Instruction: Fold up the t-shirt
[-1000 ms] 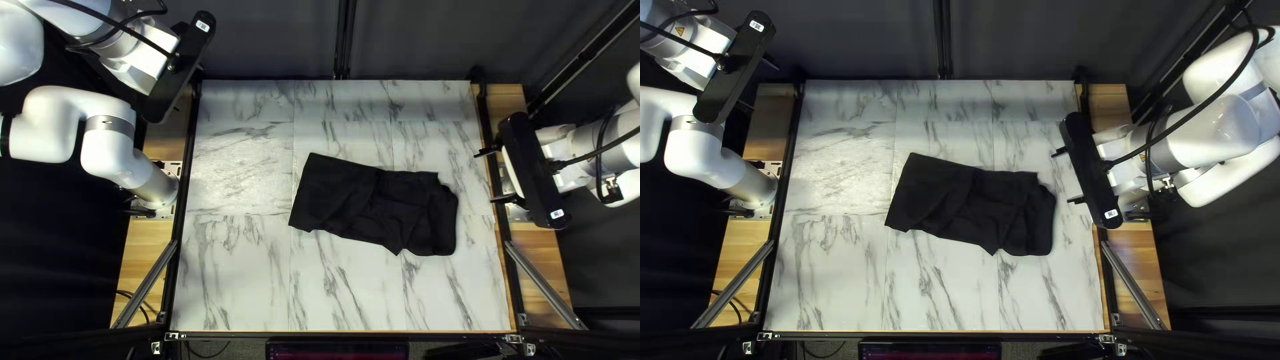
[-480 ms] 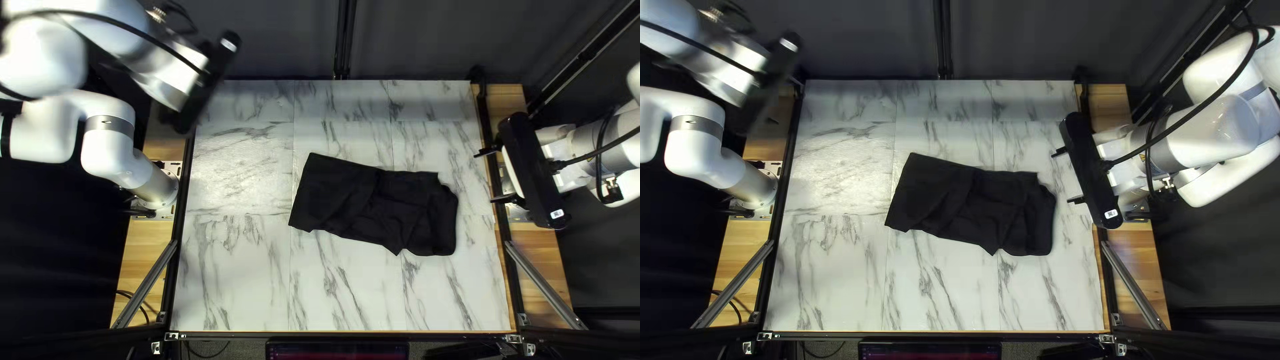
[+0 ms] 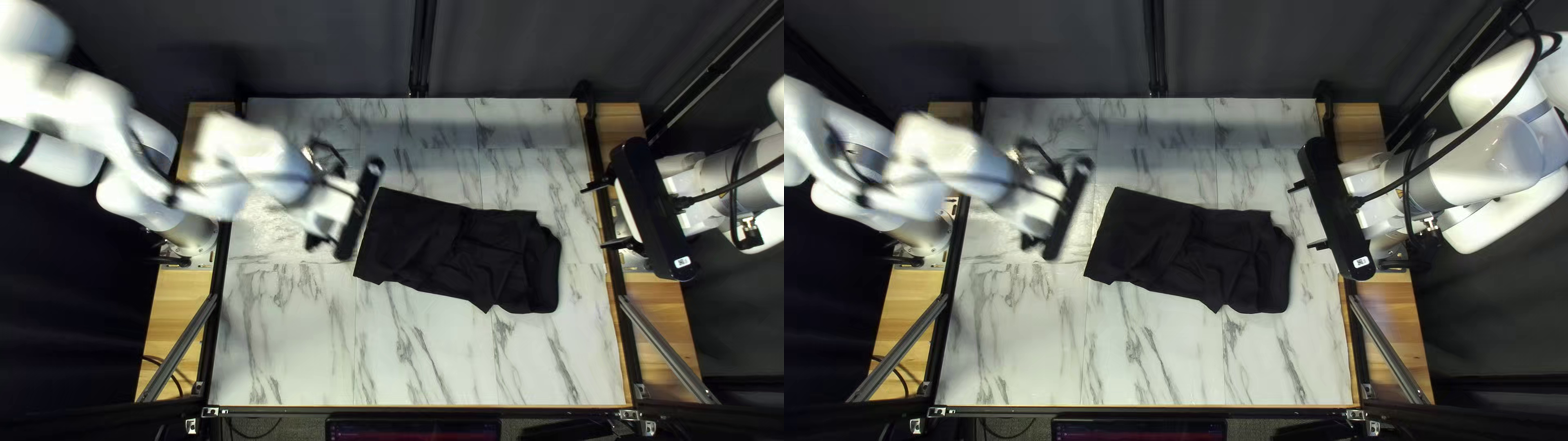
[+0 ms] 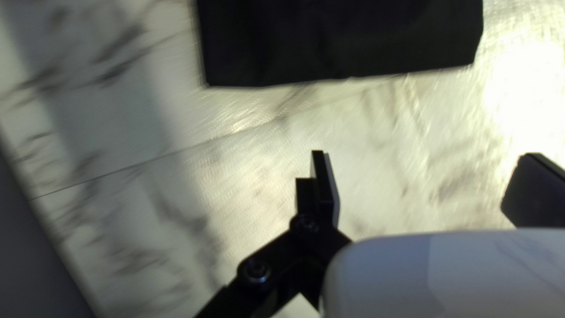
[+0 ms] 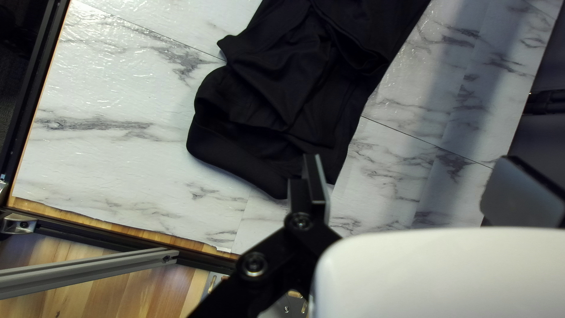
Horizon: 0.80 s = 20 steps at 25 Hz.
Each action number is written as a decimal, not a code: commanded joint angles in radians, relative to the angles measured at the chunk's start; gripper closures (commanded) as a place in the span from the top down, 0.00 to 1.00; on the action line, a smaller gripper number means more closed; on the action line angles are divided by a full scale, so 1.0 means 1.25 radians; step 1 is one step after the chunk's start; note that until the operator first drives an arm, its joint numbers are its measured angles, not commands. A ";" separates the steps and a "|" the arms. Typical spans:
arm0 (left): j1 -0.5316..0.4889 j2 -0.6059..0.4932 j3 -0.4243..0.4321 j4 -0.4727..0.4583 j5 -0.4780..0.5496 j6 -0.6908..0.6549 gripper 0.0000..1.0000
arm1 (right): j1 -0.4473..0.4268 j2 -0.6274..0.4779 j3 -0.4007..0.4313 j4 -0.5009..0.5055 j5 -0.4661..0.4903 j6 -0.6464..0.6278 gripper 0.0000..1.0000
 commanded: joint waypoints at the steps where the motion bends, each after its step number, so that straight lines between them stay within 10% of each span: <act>1: -0.021 0.060 -0.037 0.035 0.001 -0.043 1.00 | 0.000 0.000 0.000 0.000 0.000 0.000 1.00; 11: -0.160 0.308 -0.204 0.281 0.124 -0.461 1.00 | 0.000 0.000 0.000 0.000 0.000 0.000 1.00; 20: -0.223 0.480 -0.358 0.337 0.255 -0.570 1.00 | 0.000 0.000 0.000 0.000 0.000 0.000 1.00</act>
